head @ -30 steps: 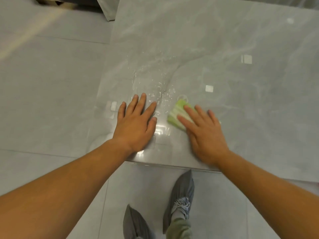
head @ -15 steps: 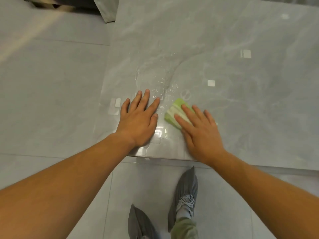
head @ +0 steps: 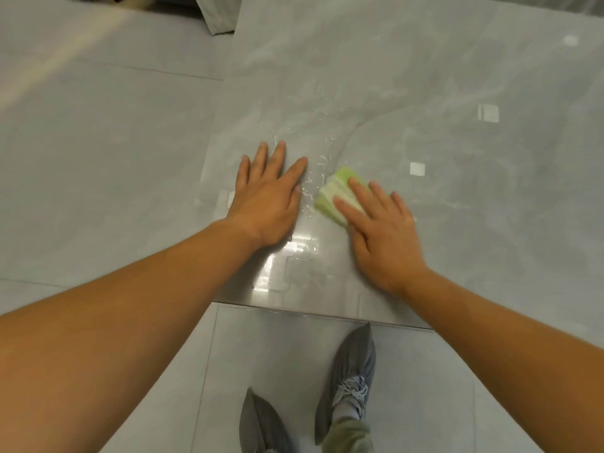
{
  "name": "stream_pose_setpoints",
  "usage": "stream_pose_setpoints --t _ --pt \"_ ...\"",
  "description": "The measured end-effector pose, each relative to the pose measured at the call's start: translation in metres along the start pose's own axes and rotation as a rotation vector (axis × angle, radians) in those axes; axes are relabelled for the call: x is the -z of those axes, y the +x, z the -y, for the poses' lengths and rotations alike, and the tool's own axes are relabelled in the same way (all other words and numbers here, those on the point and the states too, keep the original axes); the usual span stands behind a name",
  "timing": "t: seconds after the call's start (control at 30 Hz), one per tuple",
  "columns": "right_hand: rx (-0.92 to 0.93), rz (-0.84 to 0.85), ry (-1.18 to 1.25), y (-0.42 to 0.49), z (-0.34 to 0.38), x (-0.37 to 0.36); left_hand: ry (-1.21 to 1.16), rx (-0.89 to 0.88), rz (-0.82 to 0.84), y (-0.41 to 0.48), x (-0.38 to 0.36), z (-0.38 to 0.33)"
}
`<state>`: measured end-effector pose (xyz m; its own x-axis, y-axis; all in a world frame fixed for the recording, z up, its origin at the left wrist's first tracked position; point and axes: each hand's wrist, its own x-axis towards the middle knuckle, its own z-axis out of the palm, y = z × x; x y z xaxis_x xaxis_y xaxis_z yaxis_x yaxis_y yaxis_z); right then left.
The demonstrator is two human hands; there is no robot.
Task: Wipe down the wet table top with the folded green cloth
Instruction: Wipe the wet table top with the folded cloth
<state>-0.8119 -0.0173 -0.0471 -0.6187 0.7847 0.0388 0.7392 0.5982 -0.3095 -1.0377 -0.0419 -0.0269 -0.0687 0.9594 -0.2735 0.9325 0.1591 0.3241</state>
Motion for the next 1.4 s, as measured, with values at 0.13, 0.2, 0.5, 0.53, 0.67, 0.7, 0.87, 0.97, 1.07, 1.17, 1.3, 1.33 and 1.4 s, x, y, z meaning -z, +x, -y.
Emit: stream_pose_setpoints --t 0.13,0.2,0.5,0.53,0.67,0.7,0.87,0.97,1.07,1.17,1.3,1.33,1.4 --pt "-0.124 -0.036 0.009 0.001 0.017 -0.009 0.020 0.053 -0.004 0.008 -0.002 -0.003" --pt "0.018 -0.015 0.022 -0.027 0.021 -0.012 0.003 0.057 -0.008 0.007 0.001 -0.004" --pt "-0.128 0.003 0.043 0.082 -0.039 0.010 0.038 0.133 -0.070 0.019 0.016 -0.016" --pt "-0.152 -0.003 0.052 0.093 -0.040 0.010 0.034 0.152 -0.075 0.023 0.018 -0.019" --pt "0.025 0.031 0.033 0.057 -0.033 0.008 0.043 0.215 -0.084 0.039 0.026 -0.026" --pt "0.097 0.068 0.045 0.043 -0.035 0.011 0.036 0.230 -0.093 0.044 0.029 -0.025" --pt "0.112 0.112 0.044 0.093 -0.075 0.022 0.019 0.230 0.035 0.072 0.039 -0.012" --pt "-0.067 0.060 0.038 0.152 -0.089 0.027 0.051 0.209 0.105 0.082 0.038 -0.013" --pt "-0.102 0.032 0.010 0.161 -0.084 0.025 0.075 0.226 0.089 0.083 0.036 -0.018" --pt "0.000 0.055 -0.002 0.128 -0.078 0.023 0.095 0.207 0.049 0.089 0.037 -0.021" --pt "0.128 0.098 0.029 0.119 -0.092 0.028 0.102 0.163 0.051 0.118 0.046 -0.019" --pt "0.124 0.098 0.022 0.131 -0.097 0.029 0.107 0.153 0.050 0.129 0.050 -0.017" --pt "0.057 0.077 0.005 0.169 -0.106 0.029 0.120 0.136 0.035 0.152 0.058 -0.012"
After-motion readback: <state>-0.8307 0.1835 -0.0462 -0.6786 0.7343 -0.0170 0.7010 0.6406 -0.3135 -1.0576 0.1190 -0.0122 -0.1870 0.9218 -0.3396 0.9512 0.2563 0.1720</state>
